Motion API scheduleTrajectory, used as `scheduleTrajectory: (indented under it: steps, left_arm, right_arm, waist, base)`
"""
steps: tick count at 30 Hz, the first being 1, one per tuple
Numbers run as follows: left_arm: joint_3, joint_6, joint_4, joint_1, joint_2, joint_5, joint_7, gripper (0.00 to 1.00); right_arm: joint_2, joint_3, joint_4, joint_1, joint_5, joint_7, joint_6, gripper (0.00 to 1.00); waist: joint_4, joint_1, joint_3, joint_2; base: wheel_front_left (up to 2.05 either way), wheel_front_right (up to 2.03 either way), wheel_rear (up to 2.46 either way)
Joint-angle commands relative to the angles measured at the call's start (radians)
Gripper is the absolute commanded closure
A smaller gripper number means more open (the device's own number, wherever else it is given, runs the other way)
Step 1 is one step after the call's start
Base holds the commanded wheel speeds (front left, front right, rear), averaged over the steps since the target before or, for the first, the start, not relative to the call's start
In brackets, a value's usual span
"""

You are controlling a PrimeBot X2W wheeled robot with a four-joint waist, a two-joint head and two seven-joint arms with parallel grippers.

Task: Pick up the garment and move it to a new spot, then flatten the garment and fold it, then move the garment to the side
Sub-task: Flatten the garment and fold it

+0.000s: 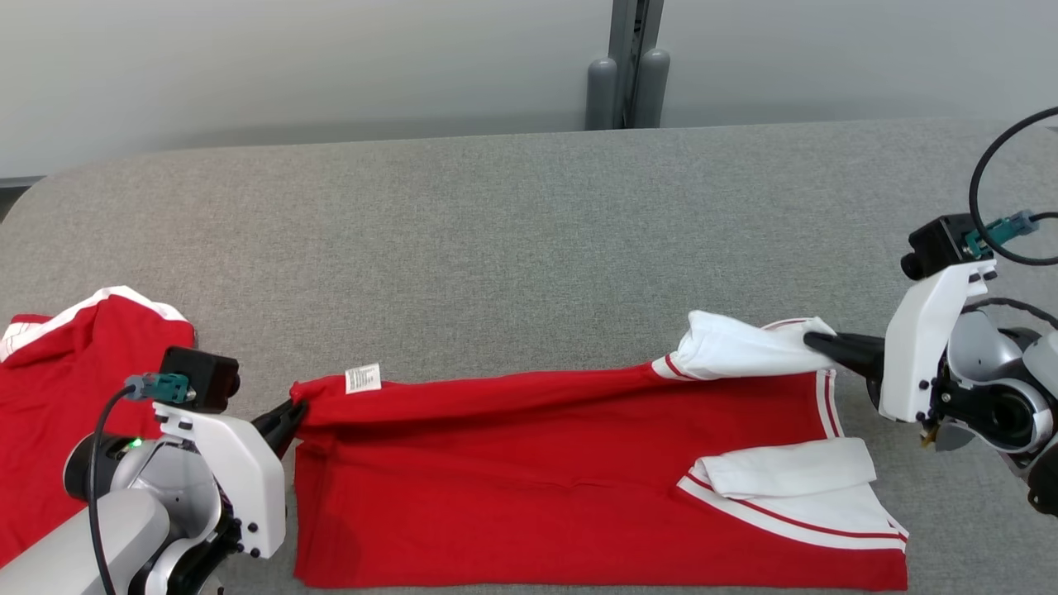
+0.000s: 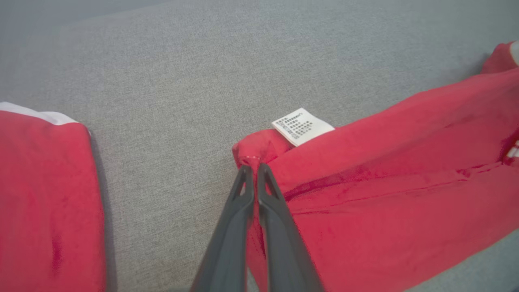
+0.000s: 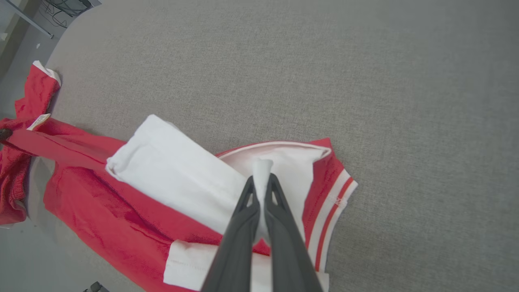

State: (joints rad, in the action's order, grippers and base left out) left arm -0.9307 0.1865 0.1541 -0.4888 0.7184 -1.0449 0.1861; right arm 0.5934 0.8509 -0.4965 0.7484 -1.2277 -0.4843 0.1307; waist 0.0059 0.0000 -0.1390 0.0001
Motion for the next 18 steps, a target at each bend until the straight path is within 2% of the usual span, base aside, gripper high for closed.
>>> scheduleTrajectory:
  steps: [1,18]
  left_arm:
    - [-0.002,0.008,0.007,0.014,0.011,-0.001,0.004,1.0]
    - [-0.036,0.015,0.016,0.047,0.011,0.0,0.033,1.0]
  right_arm:
    - [0.01,0.003,0.009,-0.021,-0.007,-0.01,0.0,1.0]
    - [0.03,-0.035,0.082,-0.153,0.001,-0.109,0.0,1.0]
  waist:
    - [-0.004,0.0,0.005,-0.0001]
    - [-0.01,0.0,0.023,-0.0001]
  base:
    - [0.0,0.0,0.0]
    - [0.0,0.0,0.0]
